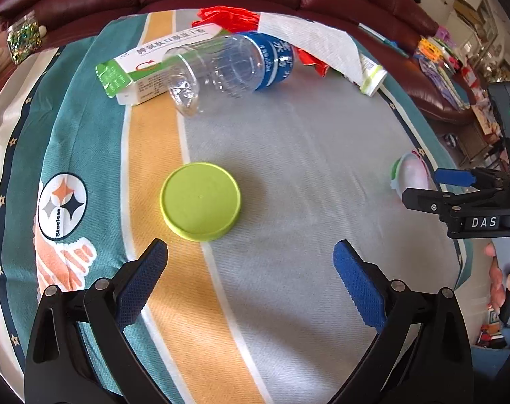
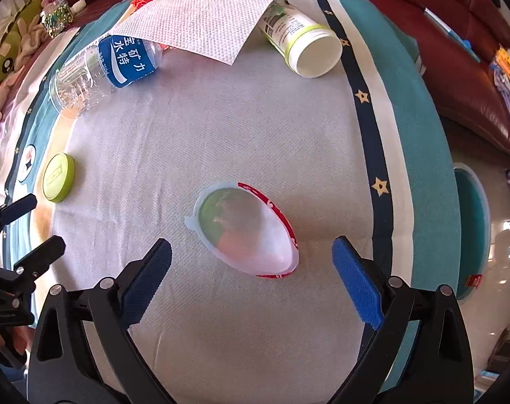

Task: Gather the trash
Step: 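Grasp the green lid with the left tool while the right grasps the clear red-rimmed lid, then carry the green lid and clear lid over the bin and release both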

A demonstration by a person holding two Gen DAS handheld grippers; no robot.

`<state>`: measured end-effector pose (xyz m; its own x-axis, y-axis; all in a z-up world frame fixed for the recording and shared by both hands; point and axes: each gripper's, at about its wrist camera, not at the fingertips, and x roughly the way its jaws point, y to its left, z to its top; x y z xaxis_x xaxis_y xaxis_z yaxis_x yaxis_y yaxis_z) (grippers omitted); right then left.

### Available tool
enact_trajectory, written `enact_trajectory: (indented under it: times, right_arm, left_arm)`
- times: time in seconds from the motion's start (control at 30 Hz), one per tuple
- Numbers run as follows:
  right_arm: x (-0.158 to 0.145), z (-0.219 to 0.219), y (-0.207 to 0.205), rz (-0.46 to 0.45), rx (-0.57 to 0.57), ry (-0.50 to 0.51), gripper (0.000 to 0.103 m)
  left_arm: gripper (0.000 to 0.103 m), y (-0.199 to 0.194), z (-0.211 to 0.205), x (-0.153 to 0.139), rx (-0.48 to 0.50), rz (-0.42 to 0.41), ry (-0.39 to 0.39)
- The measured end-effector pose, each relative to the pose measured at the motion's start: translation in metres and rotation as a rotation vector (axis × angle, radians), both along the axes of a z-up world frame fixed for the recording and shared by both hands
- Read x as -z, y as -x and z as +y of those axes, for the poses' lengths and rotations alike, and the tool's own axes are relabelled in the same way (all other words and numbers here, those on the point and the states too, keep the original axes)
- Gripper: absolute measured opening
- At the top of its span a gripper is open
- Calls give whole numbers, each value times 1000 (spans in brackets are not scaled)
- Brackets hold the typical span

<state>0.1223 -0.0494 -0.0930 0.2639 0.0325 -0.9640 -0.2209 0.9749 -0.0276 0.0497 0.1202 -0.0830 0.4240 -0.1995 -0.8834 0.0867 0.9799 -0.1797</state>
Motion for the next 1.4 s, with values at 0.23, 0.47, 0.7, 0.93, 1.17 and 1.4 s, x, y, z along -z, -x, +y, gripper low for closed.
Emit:
enact_trajectory:
  times: [0.23,0.47,0.7,0.93,1.17,1.4]
  right_arm:
    - [13,10,-1,-8,-15,84,54]
    - [8,14,-6,11,18,-14,42]
    - [7,34,-9,46,12,-76,43]
    - [1,25,-6,47,23,-102,43]
    - [-8,12,1,32,27,-128,43]
    - [-26,-11,7,-4,51,-169,43]
  left_arm:
    - [99,-4,28,5,-50,-4,25]
    - [99,-14,38,9,-19,-26,-8]
    - [93,-28,24,13,73,-48,-75]
    - [56,-30,18,8,98,-79,-91]
    - [56,-24,5,-2,84,-84,-65]
    - [56,-22,-28,-23,135,-115,-63]
